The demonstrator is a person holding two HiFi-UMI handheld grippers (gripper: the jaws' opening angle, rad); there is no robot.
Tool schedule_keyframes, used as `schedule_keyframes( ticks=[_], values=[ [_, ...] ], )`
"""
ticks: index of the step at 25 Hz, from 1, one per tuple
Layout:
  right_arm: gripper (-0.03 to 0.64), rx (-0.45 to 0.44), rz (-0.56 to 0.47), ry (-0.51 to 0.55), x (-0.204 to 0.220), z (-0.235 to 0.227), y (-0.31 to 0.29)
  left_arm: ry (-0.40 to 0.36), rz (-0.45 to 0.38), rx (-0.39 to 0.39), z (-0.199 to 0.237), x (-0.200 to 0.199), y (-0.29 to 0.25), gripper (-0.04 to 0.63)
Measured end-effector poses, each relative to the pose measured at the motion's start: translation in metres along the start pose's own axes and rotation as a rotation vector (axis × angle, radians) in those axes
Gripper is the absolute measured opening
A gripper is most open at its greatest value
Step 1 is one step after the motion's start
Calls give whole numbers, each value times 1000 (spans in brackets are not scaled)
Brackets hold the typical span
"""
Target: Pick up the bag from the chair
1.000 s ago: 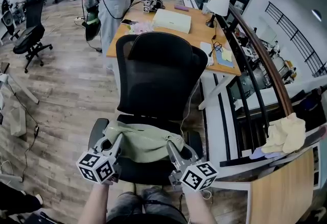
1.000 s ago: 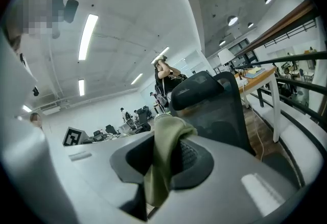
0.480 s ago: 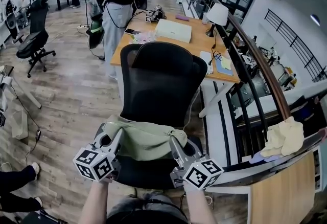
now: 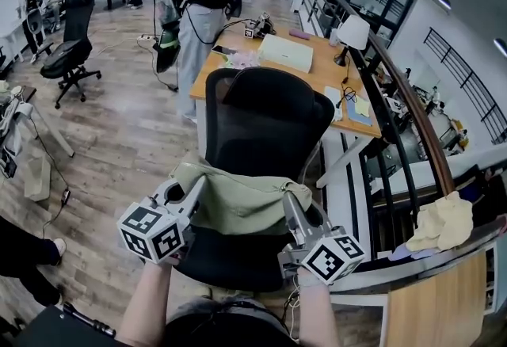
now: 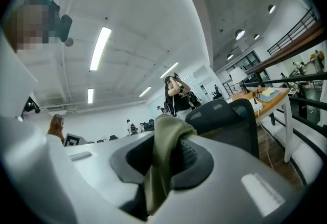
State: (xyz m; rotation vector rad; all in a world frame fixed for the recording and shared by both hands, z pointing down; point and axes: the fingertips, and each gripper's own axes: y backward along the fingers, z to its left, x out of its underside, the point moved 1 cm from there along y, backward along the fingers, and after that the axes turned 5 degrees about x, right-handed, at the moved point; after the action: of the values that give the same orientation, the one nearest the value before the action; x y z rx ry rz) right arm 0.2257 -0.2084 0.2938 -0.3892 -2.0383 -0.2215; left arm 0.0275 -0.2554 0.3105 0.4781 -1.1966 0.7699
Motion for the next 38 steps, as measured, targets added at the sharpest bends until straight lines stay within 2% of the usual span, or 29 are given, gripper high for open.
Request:
schedule_keyframes(
  ticks=[2,7,15,27,38],
  values=[
    [72,-11,-14,-6,-12,6,-1,-7,-17,7,-3,-12,1,17],
    [72,-21,-33,-28,-39,16,-2,39,-72,39,-12,-40,4,17],
    [72,-27,-74,30,-69,33,-6,-83,-69,44,-24,-75,4,17],
    [71,-51,-145,73,-115,54,-4,-152,-146,83,-44,-124,3,17],
    [71,-66,-197,163,-150,72,0,-256,-191,106,-58,-157,4,17]
  ],
)
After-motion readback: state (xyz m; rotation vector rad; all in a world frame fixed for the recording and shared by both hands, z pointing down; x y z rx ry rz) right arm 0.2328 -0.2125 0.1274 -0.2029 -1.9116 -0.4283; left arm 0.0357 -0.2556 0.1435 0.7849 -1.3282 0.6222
